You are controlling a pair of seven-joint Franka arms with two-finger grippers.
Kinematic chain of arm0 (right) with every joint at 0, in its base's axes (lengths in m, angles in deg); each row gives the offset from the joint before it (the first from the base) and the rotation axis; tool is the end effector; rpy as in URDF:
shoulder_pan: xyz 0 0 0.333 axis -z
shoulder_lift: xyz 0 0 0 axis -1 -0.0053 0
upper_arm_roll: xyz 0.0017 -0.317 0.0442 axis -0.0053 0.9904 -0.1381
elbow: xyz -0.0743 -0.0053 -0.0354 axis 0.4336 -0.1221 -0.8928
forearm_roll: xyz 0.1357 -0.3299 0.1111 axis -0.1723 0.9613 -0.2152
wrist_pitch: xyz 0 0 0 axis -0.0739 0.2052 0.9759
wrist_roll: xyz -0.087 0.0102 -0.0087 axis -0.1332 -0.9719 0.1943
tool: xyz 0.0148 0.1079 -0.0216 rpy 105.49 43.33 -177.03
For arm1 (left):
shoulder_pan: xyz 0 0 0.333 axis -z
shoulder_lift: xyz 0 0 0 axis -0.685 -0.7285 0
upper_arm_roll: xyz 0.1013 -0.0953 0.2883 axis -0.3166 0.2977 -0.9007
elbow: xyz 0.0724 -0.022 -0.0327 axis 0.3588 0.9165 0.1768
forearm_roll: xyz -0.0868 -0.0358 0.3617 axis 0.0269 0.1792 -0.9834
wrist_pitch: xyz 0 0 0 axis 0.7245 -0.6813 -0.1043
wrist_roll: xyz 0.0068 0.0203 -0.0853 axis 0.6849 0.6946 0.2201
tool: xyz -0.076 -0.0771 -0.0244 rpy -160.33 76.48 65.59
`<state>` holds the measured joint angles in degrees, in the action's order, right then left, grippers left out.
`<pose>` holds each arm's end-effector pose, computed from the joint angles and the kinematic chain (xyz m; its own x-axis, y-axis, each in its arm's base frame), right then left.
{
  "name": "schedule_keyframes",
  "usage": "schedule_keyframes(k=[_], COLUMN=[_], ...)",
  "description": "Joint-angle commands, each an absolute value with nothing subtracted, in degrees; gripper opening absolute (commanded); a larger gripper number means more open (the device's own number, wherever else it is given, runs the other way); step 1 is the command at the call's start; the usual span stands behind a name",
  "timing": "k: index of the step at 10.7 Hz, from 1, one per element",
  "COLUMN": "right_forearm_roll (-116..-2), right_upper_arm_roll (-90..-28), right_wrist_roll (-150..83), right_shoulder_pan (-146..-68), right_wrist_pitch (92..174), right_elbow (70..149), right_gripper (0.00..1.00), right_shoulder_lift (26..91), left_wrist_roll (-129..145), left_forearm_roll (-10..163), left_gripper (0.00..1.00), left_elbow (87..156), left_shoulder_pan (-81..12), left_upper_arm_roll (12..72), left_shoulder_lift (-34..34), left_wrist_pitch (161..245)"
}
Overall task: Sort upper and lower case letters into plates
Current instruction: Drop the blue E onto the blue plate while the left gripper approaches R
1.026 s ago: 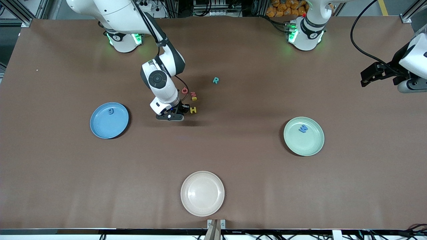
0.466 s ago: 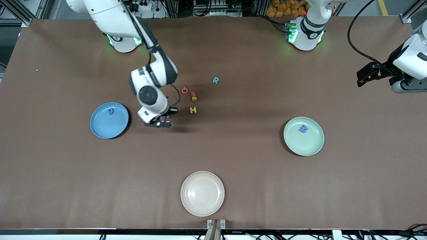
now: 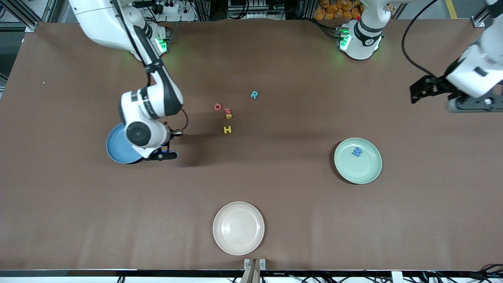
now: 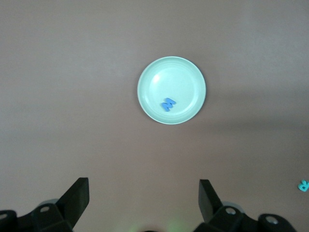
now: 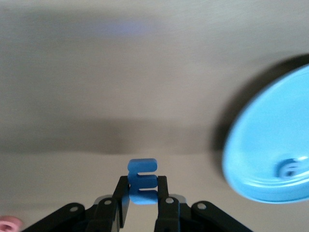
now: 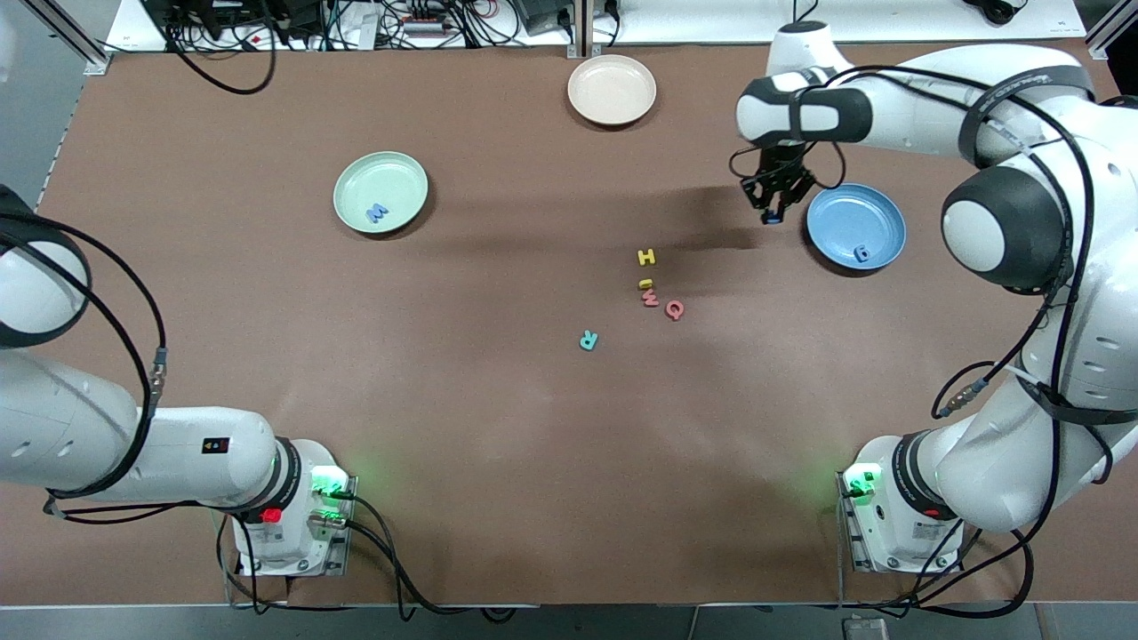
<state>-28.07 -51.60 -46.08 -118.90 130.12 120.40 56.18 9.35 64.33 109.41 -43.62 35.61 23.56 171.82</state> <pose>0.5396 0.1718 0.2511 0.9245 0.0768 -0.3734 0.1101 -0.9916 0.0685 0.5302 -0.0963 0.6150 0.9965 -0.0553 -0.0633 -0.0589 -0.9967 -0.0565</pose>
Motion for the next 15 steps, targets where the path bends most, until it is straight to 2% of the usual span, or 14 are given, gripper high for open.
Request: schedule_keyframes(k=[1, 3, 4, 6, 7, 8, 12, 15], right_forearm_roll=[-25.2, -21.9, -21.8, -21.7, -21.7, -21.7, -21.9, -22.0], right_upper_arm_roll=[-51.1, -49.3, -49.3, -49.4, -49.4, -49.5, -49.5, -49.4], right_wrist_roll=[-39.2, -34.0, -32.1, -30.7, -30.7, -29.8, -29.1, -29.4], right_shoulder_pan=[-115.5, -112.7, -109.3, -109.3, -109.8, -109.8, -109.8, -109.4], right_wrist_pitch=[128.1, 128.9, 130.7, 132.8, 134.8, 135.1, 135.2, 135.9], right_elbow=[120.1, 120.0, 120.3, 121.4, 122.3, 122.3, 122.1, 122.4], right_gripper=[0.07, 0.08, 0.1, 0.24, 0.37, 0.99, 1.0, 1.0], right_shoulder_lift=[56.8, 56.4, 56.1, 55.1, 54.8, 54.2, 53.3, 53.1], left_wrist_roll=[16.2, 19.8, 21.1, 27.1, 28.8, 30.4, 41.7, 45.6], left_forearm_roll=[65.3, 65.3, 65.3, 65.2, 65.3, 65.3, 65.5, 65.6], left_gripper=[1.0, 1.0, 1.0, 1.0, 1.0, 1.0, 1.0, 1.0], left_elbow=[109.2, 109.5, 109.9, 112.1, 113.6, 115.8, 127.2, 131.1], left_shoulder_pan=[-43.6, -43.0, -40.7, -35.9, -35.2, -35.6, -36.0, -35.9], left_upper_arm_roll=[41.6, 46.8, 47.2, 47.5, 49.7, 52.4, 60.3, 62.8], left_shoulder_lift=[20.7, 17.7, 16.5, 15.0, 14.4, 14.0, 14.7, 13.5], left_wrist_pitch=[173.7, 175.7, 176.8, 179.5, 181.6, 184.7, 194.6, 199.5])
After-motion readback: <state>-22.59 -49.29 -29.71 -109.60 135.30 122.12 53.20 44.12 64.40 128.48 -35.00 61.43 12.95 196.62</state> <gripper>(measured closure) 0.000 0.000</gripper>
